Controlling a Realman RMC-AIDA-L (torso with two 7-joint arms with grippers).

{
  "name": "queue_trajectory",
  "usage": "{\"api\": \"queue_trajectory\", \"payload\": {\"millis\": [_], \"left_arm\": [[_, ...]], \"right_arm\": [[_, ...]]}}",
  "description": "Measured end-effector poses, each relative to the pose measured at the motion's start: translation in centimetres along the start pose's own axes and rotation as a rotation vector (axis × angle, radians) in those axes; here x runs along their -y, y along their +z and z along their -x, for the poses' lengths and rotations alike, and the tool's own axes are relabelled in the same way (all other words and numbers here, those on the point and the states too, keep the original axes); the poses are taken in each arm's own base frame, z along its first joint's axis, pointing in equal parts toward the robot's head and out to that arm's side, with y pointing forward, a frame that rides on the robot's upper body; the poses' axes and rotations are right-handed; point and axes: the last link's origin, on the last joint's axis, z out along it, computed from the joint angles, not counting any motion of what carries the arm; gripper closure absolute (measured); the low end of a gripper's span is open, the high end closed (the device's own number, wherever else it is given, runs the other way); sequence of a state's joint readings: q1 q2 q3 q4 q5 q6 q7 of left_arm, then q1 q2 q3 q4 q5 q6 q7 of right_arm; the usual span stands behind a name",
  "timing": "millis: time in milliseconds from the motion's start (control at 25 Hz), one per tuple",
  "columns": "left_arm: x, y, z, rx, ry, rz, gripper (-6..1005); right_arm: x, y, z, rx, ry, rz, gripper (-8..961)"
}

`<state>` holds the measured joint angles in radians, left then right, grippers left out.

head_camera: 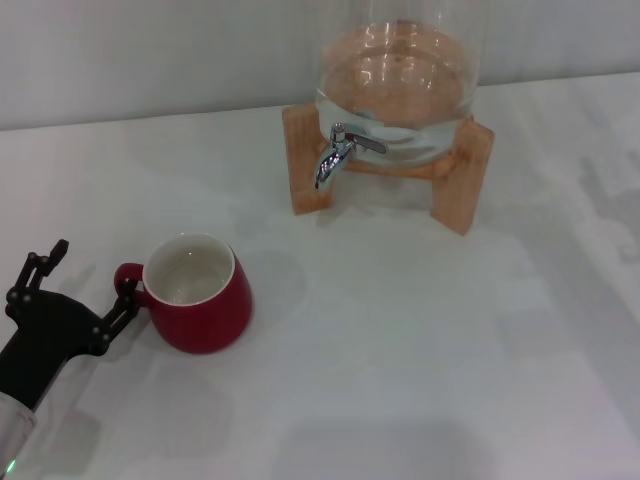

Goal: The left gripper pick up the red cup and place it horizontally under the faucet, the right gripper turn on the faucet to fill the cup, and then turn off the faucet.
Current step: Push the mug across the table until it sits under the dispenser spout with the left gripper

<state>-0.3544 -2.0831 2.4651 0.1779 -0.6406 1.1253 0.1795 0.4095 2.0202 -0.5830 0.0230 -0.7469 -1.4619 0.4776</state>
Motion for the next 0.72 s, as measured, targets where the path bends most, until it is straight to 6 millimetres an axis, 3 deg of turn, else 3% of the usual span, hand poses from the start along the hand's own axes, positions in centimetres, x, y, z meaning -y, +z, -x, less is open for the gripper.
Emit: {"api": "queue_trajectory", "payload": {"millis": [200,400,520,720], "left_arm": [[0.00,0.00,0.02,0.001,0.000,0.000,124],[0.00,0.00,0.02,0.001,0.000,0.000,227],[0.01,0.00,0.02,0.001,0.000,0.000,448],[-0.05,0.03,-0.01,0.000,0.003,0.004,652]], "right_arm": [[0.02,-0.06,-0.02,-0.001,0.000,-0.001,232],[-0.04,-0.13,0.03,0.004,0.002,0.001,232],[-0.10,-0.15,0.11,0.011,0.002,0.004,232],[-0.11,-0.17,0.12,0.011,0.003,0.005,232]]}}
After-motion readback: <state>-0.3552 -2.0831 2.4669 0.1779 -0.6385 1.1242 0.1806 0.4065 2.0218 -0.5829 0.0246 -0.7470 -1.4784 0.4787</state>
